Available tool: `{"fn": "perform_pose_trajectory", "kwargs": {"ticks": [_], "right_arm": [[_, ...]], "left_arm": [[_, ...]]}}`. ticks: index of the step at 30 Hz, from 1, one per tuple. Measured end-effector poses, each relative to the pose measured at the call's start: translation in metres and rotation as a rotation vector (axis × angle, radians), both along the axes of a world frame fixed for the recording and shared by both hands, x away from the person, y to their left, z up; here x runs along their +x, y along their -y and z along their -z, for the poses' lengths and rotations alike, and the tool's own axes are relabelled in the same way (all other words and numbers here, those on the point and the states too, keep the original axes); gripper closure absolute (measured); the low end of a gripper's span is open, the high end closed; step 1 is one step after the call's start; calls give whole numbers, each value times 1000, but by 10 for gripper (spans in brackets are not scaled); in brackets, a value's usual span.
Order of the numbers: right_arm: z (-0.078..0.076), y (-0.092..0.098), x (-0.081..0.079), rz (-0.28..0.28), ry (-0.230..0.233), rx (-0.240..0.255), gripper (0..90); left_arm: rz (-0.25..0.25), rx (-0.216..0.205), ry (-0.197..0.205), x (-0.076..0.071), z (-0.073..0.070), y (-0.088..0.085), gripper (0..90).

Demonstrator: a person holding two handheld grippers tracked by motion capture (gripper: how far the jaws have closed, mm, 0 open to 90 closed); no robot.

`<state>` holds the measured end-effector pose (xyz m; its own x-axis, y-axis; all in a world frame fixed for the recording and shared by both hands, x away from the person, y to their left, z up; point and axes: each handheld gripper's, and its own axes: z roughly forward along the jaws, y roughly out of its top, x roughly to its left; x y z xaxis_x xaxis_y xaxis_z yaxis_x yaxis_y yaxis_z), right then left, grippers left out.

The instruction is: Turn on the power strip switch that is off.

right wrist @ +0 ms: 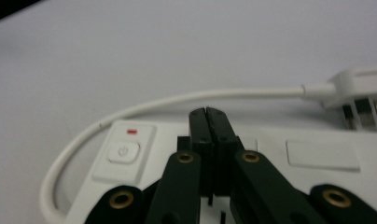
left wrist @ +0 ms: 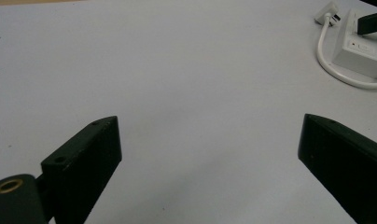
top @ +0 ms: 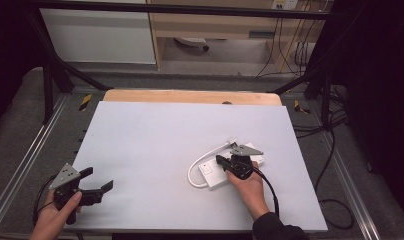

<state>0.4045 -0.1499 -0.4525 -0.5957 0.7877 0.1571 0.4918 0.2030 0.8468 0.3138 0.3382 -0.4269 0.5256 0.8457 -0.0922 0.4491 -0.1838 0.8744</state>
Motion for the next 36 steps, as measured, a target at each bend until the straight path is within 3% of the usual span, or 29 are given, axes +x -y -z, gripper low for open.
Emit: {"fn": "perform_pose_trajectory", "kwargs": {"ticks": [17, 36], "right_arm": [[0, 2, 1, -3, -16, 18, 900], [-4, 4, 1, -1, 2, 39, 900]], "left_arm": [[1, 0, 0, 0, 0, 0, 63], [0, -1, 4, 0, 0, 0, 63]]}}
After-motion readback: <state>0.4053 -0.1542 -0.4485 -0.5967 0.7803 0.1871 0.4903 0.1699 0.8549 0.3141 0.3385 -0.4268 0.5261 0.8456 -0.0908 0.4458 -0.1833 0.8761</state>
